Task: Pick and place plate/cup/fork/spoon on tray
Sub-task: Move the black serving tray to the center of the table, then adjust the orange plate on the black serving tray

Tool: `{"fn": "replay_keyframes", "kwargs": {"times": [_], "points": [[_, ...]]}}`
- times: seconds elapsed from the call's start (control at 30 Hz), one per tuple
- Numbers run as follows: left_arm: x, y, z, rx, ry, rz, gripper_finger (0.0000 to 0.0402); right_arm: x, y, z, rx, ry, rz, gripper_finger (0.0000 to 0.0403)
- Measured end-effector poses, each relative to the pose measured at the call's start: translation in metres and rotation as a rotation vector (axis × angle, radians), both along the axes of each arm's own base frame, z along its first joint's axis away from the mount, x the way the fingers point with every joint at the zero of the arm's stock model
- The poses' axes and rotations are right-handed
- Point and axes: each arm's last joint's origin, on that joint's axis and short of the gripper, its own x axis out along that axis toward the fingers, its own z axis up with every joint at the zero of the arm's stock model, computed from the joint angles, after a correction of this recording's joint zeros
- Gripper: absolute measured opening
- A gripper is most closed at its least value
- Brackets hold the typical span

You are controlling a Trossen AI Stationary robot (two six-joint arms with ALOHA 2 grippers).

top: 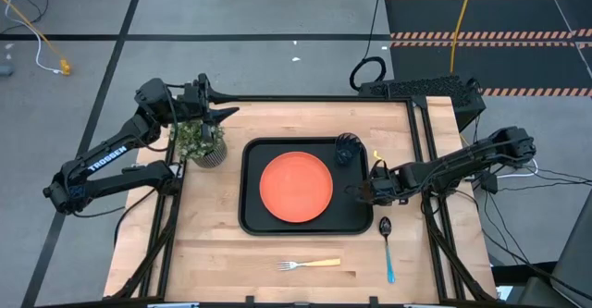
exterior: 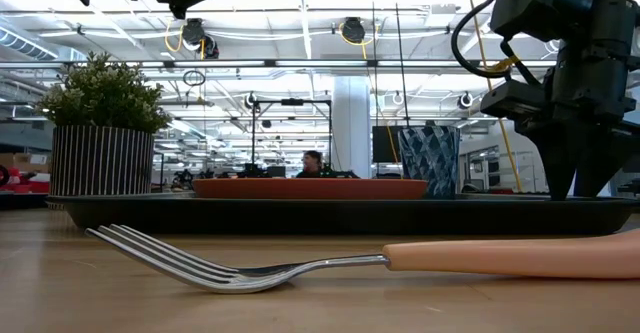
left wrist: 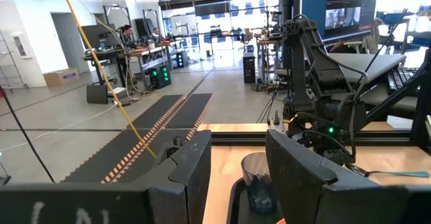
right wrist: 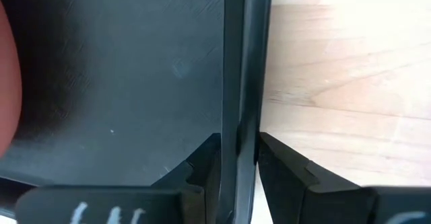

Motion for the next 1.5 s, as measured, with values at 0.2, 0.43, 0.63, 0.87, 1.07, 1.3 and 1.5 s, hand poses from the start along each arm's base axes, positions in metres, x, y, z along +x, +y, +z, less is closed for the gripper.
{"fn": "replay_keyframes", "kwargs": {"times": [0.2, 0.43, 0.63, 0.87, 1.07, 1.3, 1.5], "points": [[0.0, 0.0, 0.0, 0.0, -0.001, 0.0, 0.0145, 0.0, 0.0, 0.0, -0.009, -0.005, 0.036, 0.0086], [0.0, 0.0, 0.0, 0.001, -0.002, 0.0, 0.0145, 0.0, 0.0, 0.0, -0.016, -0.007, 0.061, 0.0086], [0.0, 0.0, 0.0, 0.002, -0.002, 0.0, 0.0145, -0.001, 0.0, 0.0, 0.011, 0.008, 0.048, 0.0086], [0.0, 0.0, 0.0, 0.003, -0.003, 0.0, 0.0145, -0.007, -0.001, 0.002, 0.001, 0.043, 0.05, 0.011], [0.0, 0.0, 0.001, 0.004, -0.004, 0.0, 0.0145, -0.01, -0.002, 0.012, -0.006, -0.019, 0.073, 0.016], [0.0, 0.0, 0.0, 0.004, -0.004, 0.0, 0.0145, -0.021, 0.001, 0.034, 0.028, -0.153, 0.04, 0.0189], [0.0, 0.0, 0.0, -0.002, 0.003, 0.0, 0.0145, -0.036, 0.015, 0.04, 0.089, -0.135, 0.014, 0.0185]]}}
